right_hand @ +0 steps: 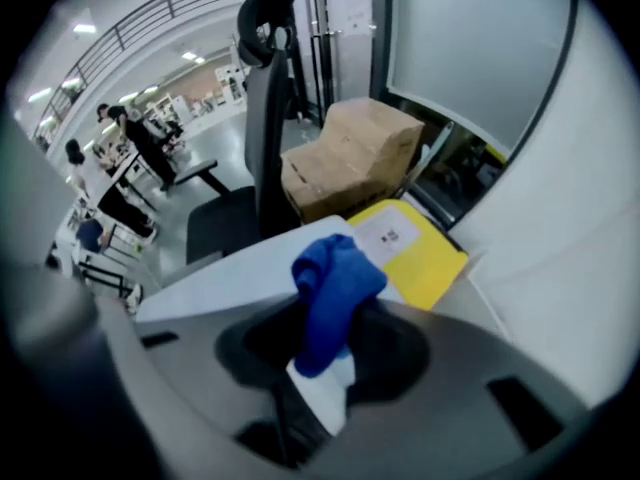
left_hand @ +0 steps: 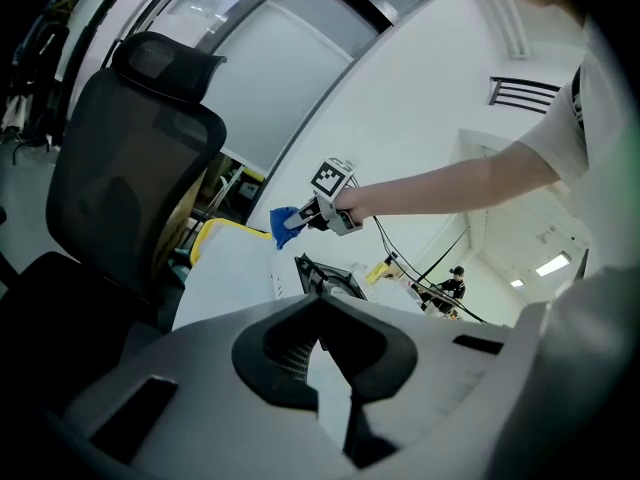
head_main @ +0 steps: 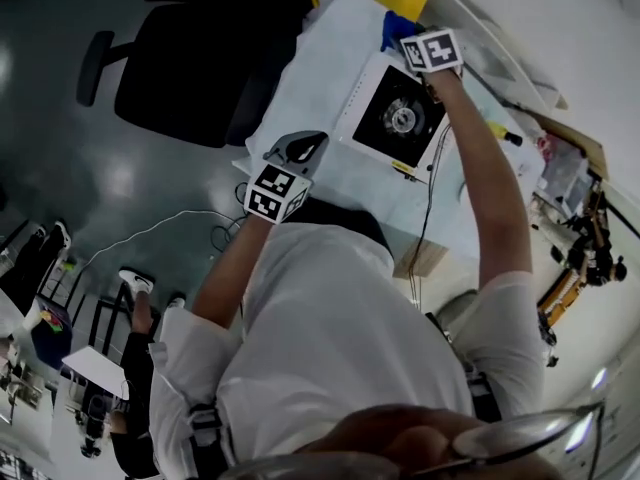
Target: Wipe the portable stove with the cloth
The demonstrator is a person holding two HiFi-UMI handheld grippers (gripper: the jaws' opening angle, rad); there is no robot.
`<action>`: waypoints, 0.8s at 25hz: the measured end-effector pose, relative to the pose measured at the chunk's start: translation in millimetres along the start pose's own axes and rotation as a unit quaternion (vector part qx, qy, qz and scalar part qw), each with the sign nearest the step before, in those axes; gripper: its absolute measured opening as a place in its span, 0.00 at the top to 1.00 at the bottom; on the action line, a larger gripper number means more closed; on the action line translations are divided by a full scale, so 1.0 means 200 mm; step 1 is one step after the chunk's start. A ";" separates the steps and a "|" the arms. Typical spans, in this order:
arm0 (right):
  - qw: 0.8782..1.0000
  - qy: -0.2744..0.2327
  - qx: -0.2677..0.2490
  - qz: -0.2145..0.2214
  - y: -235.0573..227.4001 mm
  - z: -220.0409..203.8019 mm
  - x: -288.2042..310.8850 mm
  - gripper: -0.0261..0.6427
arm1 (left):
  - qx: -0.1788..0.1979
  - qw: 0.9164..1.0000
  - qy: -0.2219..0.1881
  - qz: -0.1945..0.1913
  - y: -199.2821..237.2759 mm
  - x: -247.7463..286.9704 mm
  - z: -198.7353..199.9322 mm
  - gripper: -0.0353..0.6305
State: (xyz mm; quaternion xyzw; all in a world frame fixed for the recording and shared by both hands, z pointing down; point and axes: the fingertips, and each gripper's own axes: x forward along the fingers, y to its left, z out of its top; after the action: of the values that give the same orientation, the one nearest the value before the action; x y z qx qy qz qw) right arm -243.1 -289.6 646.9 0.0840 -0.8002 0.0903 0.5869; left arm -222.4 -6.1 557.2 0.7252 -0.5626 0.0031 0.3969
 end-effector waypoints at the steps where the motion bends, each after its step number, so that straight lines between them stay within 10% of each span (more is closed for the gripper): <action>1: 1.000 0.002 0.006 0.005 0.00 -0.02 0.02 0.76 | 0.001 1.000 0.004 0.001 -0.01 0.01 0.00 0.90; 20: 0.964 0.035 0.222 0.140 -0.04 -0.23 0.26 0.77 | 0.034 0.998 0.040 0.017 -0.14 0.24 0.09 0.90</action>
State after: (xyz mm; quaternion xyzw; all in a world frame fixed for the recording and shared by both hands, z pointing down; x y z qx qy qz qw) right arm -214.8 -287.0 711.3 0.0958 -0.7428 0.3496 0.5629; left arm -190.2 -54.6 550.9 0.7280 -0.5581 0.0578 0.3940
